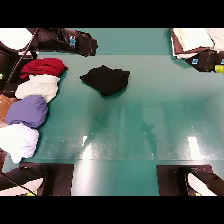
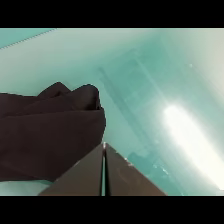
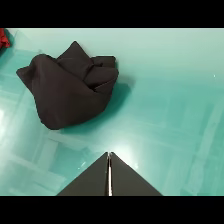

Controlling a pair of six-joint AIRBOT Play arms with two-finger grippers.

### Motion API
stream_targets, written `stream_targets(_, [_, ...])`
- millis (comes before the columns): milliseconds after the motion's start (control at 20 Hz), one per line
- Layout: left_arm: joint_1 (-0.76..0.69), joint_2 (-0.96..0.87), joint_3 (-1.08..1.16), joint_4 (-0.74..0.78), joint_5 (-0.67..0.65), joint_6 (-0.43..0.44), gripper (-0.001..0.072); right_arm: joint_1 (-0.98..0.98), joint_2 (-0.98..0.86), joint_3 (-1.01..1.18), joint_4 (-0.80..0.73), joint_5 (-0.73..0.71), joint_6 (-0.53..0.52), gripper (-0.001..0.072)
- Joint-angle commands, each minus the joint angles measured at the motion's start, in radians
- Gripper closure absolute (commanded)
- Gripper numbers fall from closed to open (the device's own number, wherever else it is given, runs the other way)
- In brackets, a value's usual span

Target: Fold the shirts.

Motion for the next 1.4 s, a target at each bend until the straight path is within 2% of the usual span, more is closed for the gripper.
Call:
stream_targets(0, [0.0,0.0,0.0,0.0,0.0,0.001,0.0684,0.0,0.0,0.001,0.0,0.0,0.0,0.0695])
stream_targets(600, [0.0,0.0,0.0,-0.013,0.001,-0.011,0.0684,0.0,0.0,0.001,0.0,0.0,0.0,0.0695])
stream_targets(650, [0.0,-0.003,0.0,0.0,0.035,0.0,0.0683,0.0,0.0,0.001,0.0,0.0,0.0,0.0695])
stream_targets(700, [0.0,-0.005,0.0,0.022,0.077,0.013,0.0617,0.0,0.0,0.001,0.0,0.0,0.0,0.0695])
stream_targets(750, [0.003,-0.012,0.0,0.06,0.113,0.008,0.0278,0.0,0.0,0.001,0.004,-0.008,0.001,0.0695])
stream_targets(800, [0.01,-0.029,0.0,0.114,0.134,-0.037,0.0005,0.0,0.0,0.001,0.011,-0.009,0.001,0.0695])
stream_targets(900, [0.039,-0.087,0.0,0.168,0.111,-0.113,0.0004,0.0,0.001,0.001,0.01,-0.009,0.001,0.0695])
stream_targets(1000, [0.071,-0.18,0.0,0.161,0.053,-0.146,0.0004,0.002,0.0,0.001,0.01,-0.009,0.001,0.0695])
stream_targets(1150, [0.073,-0.348,0.0,0.118,0.004,-0.141,0.0003,0.001,0.0,0.001,0.01,-0.009,0.001,0.0695])
stream_targets(1300, [0.067,-0.487,0.0,0.023,0.049,-0.139,0.0003,0.001,0.0,0.001,0.01,-0.006,0.001,0.0696])
stream_targets(1350, [0.062,-0.521,0.0,-0.014,0.074,-0.113,0.0003,0.001,0.0,0.001,0.01,-0.006,0.001,0.0695])
